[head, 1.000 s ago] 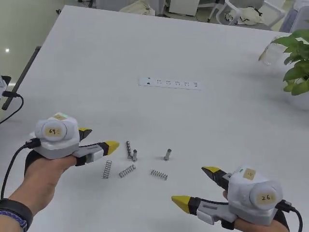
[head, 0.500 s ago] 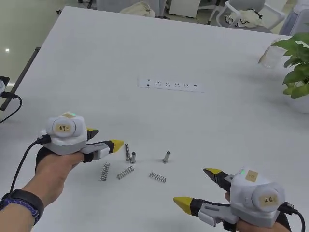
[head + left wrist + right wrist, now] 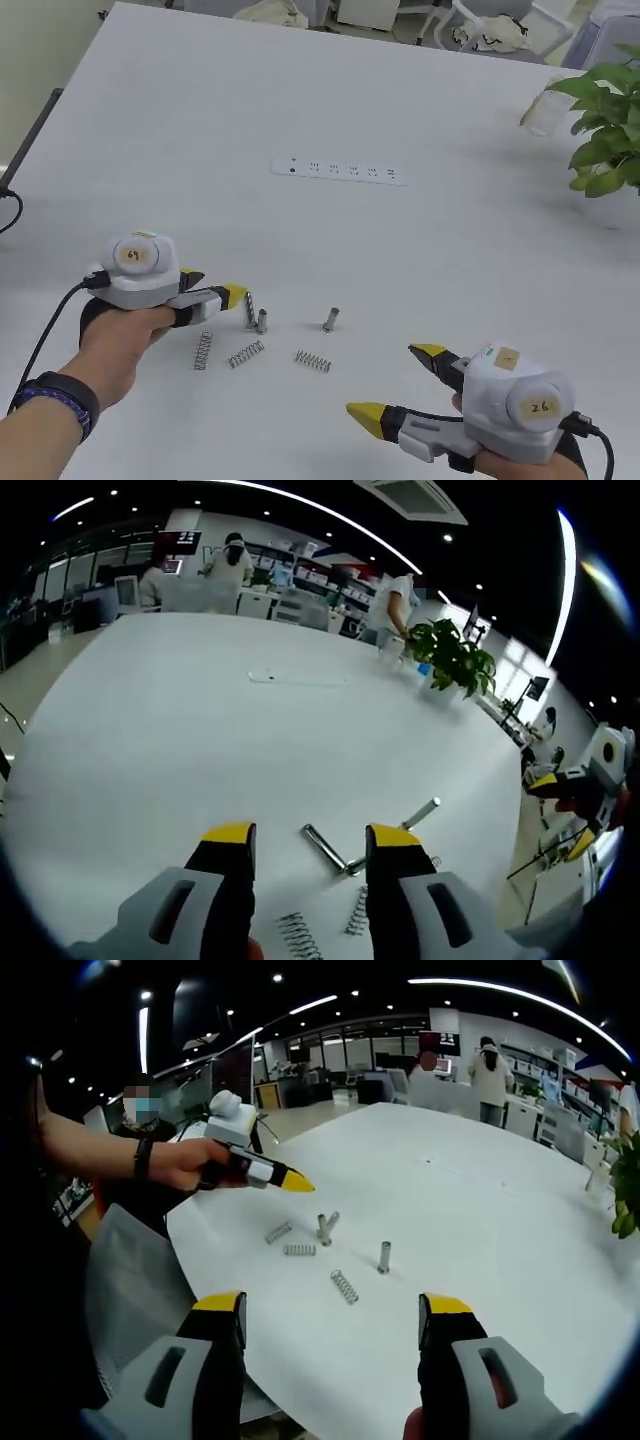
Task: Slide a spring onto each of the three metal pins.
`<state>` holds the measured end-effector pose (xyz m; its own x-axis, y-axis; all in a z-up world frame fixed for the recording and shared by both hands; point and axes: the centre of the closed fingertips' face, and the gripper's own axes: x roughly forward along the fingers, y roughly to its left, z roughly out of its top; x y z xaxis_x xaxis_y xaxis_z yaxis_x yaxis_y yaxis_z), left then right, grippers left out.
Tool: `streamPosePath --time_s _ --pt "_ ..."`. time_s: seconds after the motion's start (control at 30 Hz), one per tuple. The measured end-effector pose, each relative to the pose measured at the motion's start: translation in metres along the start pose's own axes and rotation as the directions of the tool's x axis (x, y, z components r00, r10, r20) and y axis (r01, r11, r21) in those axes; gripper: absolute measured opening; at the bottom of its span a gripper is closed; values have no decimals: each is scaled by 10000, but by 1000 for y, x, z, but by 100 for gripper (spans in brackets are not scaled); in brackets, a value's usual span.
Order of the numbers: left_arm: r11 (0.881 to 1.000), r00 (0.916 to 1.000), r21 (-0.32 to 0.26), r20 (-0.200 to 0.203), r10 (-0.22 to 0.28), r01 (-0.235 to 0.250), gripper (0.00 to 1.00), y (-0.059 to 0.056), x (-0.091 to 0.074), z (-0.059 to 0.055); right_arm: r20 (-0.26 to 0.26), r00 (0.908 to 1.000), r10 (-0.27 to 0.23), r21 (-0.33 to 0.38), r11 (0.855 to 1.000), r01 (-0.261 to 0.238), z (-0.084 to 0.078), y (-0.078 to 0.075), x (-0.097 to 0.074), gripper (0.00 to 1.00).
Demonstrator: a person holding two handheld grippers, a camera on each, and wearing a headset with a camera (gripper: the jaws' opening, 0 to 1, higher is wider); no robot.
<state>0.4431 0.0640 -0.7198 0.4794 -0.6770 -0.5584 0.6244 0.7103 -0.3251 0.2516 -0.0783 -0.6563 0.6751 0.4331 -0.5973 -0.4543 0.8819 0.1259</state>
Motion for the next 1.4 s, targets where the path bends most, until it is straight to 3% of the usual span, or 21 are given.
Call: streamPosePath --time_s 0.4,0.63,1.23,1.4 --pt "9989 9992 -466 -410 -14 -5 27 -3 21 -15 -87 9999 -104 158 9998 105 -6 -6 -1 68" --pt "9991 9969 -423 -789 -1 -32 23 -5 33 -25 -137 9998 -134 263 9996 138 -9 -7 -2 68" --pt "9987 9937 -420 -1092 254 -302 18 -1 50 -35 -185 9998 -99 304 9995 105 -8 -10 1 68" --pt "9994 9936 -143 -1089 311 -329 15 -2 54 -36 -193 9998 -82 288 9995 87 -7 -11 2 68"
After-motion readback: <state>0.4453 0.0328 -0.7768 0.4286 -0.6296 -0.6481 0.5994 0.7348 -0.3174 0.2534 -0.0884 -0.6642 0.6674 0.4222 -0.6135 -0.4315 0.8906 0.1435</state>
